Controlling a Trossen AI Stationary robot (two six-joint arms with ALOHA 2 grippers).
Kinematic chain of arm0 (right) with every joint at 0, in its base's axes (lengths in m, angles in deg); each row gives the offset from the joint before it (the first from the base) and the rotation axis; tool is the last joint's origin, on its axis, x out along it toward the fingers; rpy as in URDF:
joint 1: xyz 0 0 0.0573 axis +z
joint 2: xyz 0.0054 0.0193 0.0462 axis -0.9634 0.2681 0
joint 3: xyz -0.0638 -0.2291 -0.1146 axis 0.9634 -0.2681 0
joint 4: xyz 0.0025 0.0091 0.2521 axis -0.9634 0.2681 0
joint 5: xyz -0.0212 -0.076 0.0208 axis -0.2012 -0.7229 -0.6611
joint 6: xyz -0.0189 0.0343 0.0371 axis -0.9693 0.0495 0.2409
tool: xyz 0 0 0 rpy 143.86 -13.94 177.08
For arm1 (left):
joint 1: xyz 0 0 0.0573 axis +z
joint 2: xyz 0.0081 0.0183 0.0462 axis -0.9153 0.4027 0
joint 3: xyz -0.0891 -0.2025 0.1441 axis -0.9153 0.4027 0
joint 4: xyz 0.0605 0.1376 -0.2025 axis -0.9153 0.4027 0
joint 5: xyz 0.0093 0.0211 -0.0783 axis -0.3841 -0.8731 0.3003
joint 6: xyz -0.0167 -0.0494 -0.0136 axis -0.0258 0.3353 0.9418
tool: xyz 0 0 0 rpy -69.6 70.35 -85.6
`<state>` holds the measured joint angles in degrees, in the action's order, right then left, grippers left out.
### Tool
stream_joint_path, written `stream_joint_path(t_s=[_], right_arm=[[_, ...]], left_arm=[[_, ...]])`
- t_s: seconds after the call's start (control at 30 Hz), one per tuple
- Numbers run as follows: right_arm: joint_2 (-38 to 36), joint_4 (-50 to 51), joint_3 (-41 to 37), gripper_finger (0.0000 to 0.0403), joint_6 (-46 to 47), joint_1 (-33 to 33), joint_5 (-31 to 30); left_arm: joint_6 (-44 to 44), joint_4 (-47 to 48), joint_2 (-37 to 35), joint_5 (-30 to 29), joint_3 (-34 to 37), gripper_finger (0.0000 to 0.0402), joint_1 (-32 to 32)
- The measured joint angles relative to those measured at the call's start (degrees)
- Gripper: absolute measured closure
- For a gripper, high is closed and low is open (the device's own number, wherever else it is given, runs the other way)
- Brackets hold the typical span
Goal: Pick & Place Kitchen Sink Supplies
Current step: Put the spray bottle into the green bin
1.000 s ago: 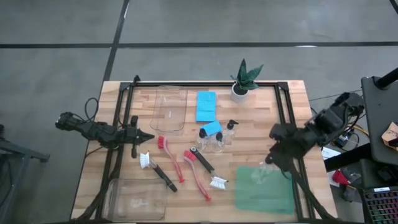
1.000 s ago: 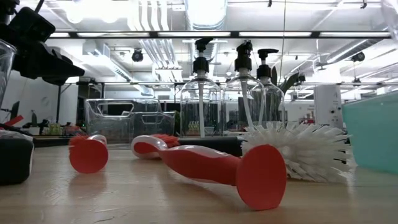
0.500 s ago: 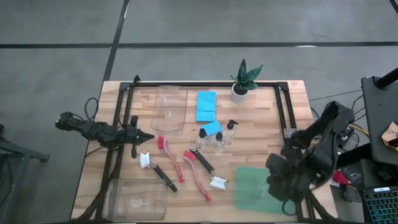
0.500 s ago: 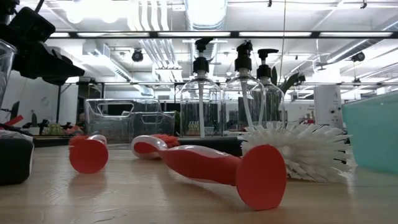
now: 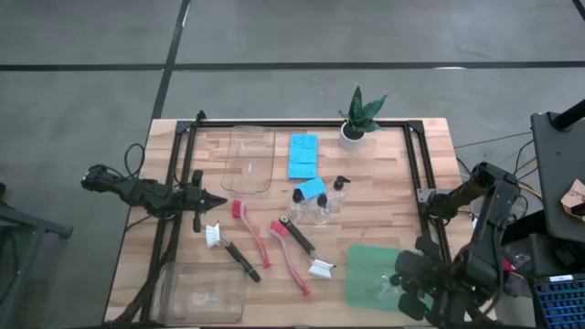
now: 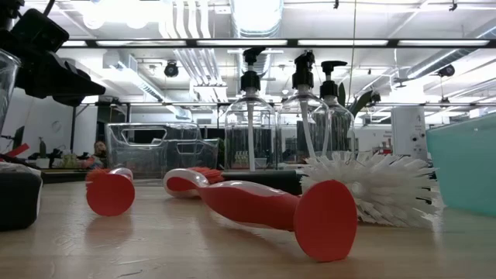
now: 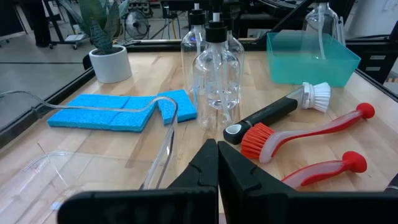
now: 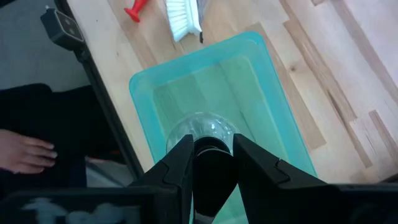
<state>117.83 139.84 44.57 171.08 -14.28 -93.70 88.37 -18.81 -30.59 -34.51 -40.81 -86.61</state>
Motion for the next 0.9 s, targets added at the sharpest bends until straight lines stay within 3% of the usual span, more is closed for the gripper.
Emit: stream_joint_path(t_s=[0.63, 0.9], right_arm=[[3.6, 0.4, 0.7, 0.0293, 4.7, 1.9, 1.1], [3.7, 0.4, 0.7, 0.0248, 6.3, 1.8, 1.5]], left_arm=[[0.0, 0.0, 0.0, 0.0, 0.0, 0.0401, 0.0], [0.0, 0.0, 0.0, 0.0, 0.0, 0.0401, 0.0]])
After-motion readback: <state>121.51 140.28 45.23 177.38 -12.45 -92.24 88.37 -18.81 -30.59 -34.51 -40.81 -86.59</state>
